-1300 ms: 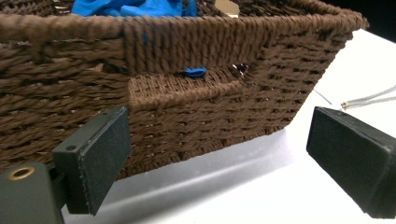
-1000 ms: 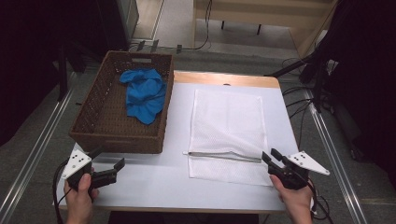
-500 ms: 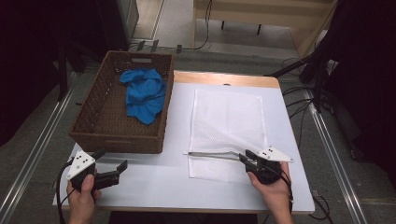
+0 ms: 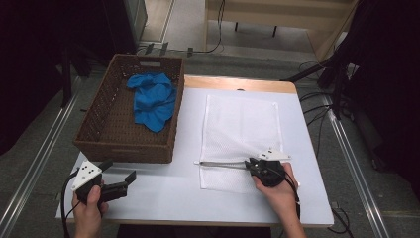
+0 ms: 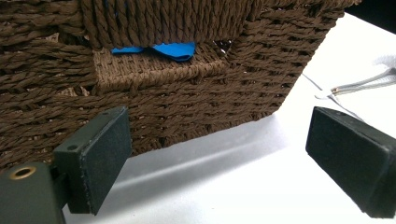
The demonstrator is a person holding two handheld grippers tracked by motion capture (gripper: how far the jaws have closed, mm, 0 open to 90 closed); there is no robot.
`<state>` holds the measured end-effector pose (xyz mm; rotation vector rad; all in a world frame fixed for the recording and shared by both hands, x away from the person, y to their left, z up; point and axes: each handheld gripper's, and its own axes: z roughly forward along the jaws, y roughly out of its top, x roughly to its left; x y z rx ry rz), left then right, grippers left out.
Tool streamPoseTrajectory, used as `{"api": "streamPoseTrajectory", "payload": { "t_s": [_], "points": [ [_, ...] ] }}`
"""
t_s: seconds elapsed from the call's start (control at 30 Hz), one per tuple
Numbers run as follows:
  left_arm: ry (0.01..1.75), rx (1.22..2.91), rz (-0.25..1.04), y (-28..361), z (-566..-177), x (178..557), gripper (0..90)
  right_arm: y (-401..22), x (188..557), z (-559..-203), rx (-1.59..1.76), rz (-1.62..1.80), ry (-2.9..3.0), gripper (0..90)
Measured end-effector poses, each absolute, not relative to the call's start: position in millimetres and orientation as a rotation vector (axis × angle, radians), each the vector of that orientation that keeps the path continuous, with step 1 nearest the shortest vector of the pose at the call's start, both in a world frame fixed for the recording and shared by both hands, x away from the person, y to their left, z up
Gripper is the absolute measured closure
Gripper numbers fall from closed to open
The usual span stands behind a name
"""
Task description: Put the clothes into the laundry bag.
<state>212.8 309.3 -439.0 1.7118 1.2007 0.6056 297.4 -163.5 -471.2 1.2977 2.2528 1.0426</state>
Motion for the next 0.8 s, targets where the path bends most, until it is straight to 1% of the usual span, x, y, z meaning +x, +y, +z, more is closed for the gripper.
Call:
{"api": "streamPoseTrajectory", "payload": {
  "t_s": [0.07,0.1,0.13,0.17,0.2,0.23,0.3,0.43,0.57,0.7,0.8],
  "points": [
    [1.207,1.712,0.604,310.2,-440.1,213.4,7.1,-157.9,302.1,-471.5,1.298,0.975,2.283,76.2],
    [1.218,1.71,0.6,310.9,-441.3,214.3,7.1,-154.5,306.4,-471.8,1.304,0.937,2.286,80.4],
    [1.218,1.71,0.6,310.9,-441.3,214.3,7.1,-154.5,306.4,-471.8,1.304,0.937,2.286,80.4],
    [1.22,1.71,0.599,311.4,-441.7,214.7,7.1,-153.3,309.4,-472.3,1.324,0.925,2.285,83.8],
    [1.22,1.71,0.599,311.4,-441.7,214.7,7.1,-153.3,309.4,-472.3,1.324,0.925,2.285,83.8],
    [1.221,1.713,0.601,311.4,-441.9,214.8,7.1,-153.0,311.3,-472.8,1.298,0.913,2.297,90.0],
    [1.223,1.714,0.604,311.1,-442.5,215.1,7.2,-153.2,311.5,-472.3,1.297,0.913,2.298,90.0],
    [1.219,1.725,0.607,309.5,-443.6,215.7,7.2,-157.4,309.3,-463.6,1.274,1.044,2.215,90.0],
    [1.21,1.729,0.616,306.8,-443.6,214.5,7.2,-163.1,297.4,-444.8,1.178,1.244,2.036,90.0],
    [1.21,1.729,0.619,306.3,-444.4,214.4,7.2,-168.5,293.3,-439.5,1.167,1.295,1.975,90.0],
    [1.215,1.726,0.62,306.8,-444.7,214.5,7.2,-167.4,294.8,-442.9,1.174,1.26,2.026,90.0]
  ]
}}
